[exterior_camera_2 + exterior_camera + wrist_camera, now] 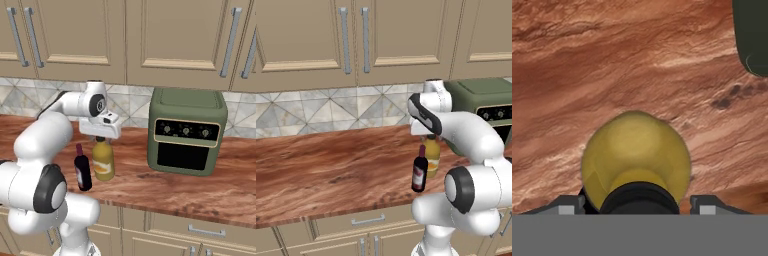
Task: There is a wine glass and glass cup on the dining counter. Place the wine bottle next to the wine glass and the juice bottle next to the glass cup.
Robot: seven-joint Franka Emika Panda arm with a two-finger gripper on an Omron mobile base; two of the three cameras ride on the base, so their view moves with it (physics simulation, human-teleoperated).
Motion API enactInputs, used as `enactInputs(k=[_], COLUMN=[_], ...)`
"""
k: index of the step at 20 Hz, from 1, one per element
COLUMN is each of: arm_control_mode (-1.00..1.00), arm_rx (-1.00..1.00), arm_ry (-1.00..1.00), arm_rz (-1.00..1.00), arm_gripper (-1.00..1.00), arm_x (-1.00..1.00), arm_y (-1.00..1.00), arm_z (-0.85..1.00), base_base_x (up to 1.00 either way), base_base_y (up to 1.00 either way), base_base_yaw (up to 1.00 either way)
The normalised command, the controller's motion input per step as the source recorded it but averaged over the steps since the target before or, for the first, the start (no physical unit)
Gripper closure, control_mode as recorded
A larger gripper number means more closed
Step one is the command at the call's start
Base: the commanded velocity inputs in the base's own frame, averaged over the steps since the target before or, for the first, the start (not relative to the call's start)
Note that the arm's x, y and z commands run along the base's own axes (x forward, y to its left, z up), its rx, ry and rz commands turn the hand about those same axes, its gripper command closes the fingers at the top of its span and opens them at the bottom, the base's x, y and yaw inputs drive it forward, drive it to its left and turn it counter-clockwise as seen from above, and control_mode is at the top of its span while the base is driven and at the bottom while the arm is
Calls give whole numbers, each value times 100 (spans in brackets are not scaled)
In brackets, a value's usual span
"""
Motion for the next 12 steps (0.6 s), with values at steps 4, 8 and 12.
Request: enactInputs(k=[4,8,12], arm_control_mode=[-100,-100,-100], arm_rx=[0,0,0], arm_ry=[0,0,4], arm_rz=[-3,-4,0], arm_gripper=[100,100,100], arm_x=[-6,-8,-3], arm_y=[-1,-6,-12], arm_z=[23,33,44], base_base_x=[0,0,0], base_base_y=[0,0,0], base_base_yaw=[0,0,0])
